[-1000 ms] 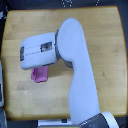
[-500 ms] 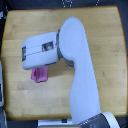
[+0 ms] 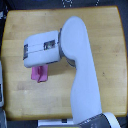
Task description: Folding a cloth
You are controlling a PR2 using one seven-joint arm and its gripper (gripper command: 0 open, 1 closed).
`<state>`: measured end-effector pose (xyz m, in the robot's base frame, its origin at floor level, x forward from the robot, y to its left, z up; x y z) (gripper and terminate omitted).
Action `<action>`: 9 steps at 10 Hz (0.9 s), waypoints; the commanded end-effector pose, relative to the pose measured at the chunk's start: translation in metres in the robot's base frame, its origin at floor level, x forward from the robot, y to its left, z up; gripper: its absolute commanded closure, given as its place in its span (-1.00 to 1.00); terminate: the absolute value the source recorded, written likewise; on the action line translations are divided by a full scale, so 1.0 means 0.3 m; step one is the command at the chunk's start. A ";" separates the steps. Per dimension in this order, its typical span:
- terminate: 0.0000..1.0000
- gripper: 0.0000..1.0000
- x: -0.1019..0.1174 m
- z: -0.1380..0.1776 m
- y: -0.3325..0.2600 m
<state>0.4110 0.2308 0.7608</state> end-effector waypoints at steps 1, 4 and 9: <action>-1.00 -1.00 0.068 0.110 0.002; -1.00 -1.00 0.152 0.234 -0.019; -1.00 -1.00 0.464 0.549 -0.102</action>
<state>0.4677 0.2232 0.8422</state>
